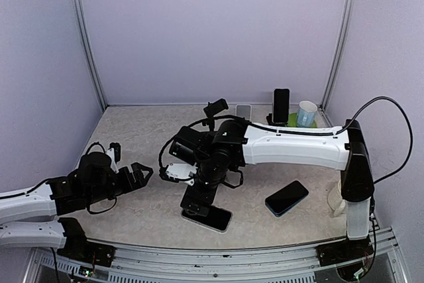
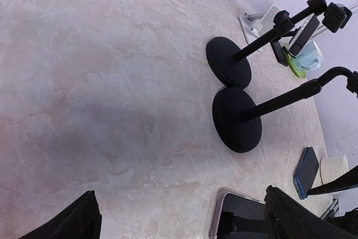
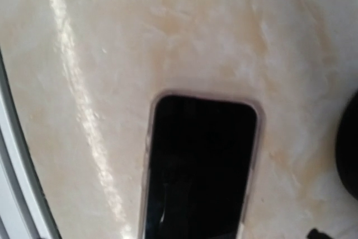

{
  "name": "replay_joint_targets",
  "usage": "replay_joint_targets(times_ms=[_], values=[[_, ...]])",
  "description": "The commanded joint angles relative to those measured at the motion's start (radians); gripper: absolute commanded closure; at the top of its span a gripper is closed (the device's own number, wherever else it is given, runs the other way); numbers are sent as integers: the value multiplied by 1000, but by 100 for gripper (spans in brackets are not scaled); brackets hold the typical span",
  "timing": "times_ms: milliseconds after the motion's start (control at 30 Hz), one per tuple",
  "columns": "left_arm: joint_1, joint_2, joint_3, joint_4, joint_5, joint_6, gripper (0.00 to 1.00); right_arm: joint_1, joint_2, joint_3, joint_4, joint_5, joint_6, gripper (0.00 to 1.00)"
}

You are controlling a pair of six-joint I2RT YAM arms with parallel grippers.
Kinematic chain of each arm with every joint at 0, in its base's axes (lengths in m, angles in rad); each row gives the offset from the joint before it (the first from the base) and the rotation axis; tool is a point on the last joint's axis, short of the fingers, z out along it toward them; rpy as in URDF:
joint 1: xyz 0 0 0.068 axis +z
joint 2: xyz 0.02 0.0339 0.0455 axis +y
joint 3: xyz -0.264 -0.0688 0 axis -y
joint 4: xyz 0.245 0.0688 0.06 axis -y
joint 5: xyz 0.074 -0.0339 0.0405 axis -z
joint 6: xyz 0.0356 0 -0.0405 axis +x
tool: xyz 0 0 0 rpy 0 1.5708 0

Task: Place the phone on the phone stand
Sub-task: Pick up the phone at the center of the board.

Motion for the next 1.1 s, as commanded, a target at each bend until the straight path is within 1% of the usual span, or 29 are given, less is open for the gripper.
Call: replay_joint_targets(times_ms=[0,133,267,433,633,1067], values=[[7,-13,-1,-41,-48,-3,1,10,81,80,-84,-39,25,0],[13,-23,33,-112,-125,4,1,10,134,122,-112,-53,18,0],[22,-35,35,-131,-146,1,1,9,183,169,-143,-61,4,0],[27,-52,23,-151,-168,-5,1,3,214,164,-138,-81,-19,0],[34,-84,6,-126,-156,-14,1,-11,261,196,-134,-79,-23,0],[36,-74,-24,-104,-132,-20,1,-30,320,254,-131,-9,7,0]])
